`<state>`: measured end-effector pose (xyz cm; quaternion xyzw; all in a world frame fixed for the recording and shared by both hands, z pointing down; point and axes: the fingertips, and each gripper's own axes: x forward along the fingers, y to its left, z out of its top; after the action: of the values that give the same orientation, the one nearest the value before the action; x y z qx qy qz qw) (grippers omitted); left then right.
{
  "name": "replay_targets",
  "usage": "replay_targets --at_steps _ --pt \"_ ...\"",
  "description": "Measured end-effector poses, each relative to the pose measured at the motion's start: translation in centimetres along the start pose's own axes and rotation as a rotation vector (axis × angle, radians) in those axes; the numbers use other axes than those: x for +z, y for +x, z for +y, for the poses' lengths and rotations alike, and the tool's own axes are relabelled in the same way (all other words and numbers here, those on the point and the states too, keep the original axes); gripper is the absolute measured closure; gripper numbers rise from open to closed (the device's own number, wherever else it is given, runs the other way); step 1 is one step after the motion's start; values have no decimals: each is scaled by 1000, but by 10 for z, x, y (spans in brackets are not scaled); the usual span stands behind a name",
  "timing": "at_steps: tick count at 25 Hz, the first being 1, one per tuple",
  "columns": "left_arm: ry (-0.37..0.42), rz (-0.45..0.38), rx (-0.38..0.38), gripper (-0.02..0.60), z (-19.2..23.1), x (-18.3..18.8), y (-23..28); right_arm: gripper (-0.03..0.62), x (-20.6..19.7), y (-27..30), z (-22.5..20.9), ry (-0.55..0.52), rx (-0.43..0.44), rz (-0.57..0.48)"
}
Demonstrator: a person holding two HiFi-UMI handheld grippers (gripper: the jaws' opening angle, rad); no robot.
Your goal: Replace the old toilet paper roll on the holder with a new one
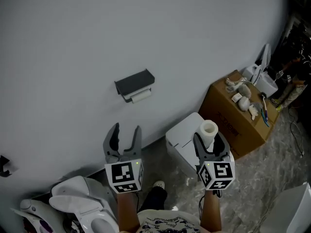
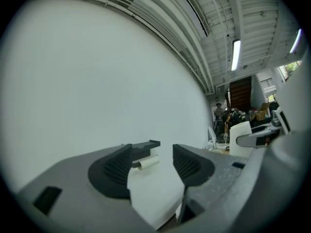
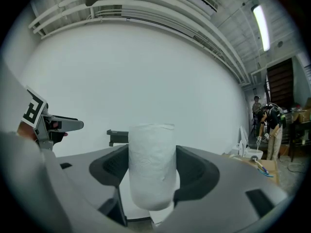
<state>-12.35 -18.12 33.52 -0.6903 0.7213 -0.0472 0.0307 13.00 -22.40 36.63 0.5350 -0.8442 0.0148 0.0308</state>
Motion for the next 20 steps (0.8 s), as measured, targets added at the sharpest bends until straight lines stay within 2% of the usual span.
replay_targets --at_steps 9,20 --pt "3 -3 8 334 21 -4 70 289 9 73 -9 -8 -2 -16" --pt "7 31 82 334 41 -14 97 289 4 123 -5 -11 70 11"
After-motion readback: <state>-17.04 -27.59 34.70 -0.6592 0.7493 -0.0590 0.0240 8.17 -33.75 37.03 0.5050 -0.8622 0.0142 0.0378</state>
